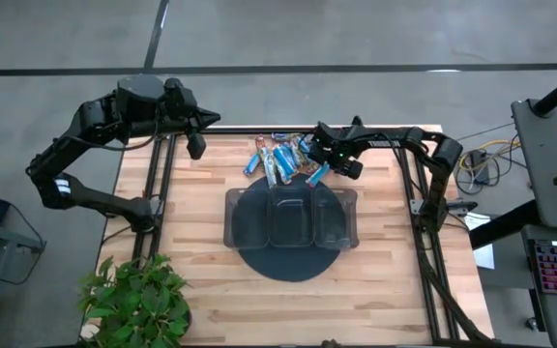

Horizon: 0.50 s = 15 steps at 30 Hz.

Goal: Pick and place Granola Bars by type
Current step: Put the red granola bar into the left black bin

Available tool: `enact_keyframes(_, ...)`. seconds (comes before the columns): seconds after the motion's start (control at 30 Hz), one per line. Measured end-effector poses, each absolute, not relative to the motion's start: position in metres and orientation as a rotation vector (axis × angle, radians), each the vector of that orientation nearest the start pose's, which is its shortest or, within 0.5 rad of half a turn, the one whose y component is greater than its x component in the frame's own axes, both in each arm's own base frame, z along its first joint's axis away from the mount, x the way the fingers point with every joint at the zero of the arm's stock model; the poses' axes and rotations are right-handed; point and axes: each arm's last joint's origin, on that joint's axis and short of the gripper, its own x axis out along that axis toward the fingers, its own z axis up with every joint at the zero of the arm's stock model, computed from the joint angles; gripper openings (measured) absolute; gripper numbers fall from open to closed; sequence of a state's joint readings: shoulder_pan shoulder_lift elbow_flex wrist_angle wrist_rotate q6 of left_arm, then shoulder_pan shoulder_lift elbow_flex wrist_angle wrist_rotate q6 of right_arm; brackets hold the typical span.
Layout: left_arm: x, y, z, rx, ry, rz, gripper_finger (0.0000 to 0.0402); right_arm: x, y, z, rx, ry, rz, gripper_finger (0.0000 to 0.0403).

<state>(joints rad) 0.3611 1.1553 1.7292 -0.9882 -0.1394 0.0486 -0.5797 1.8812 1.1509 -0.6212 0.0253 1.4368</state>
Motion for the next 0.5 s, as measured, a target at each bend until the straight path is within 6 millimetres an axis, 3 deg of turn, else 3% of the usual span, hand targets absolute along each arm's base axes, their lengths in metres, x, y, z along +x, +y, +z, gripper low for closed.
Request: enact_keyframes(0.5,0.1622,0.0655,0.4897,0.001,0.428,0.483,0.0000,0.2898,-0.1899,0.1425,1.538,0.724,-1.400,0.0108)
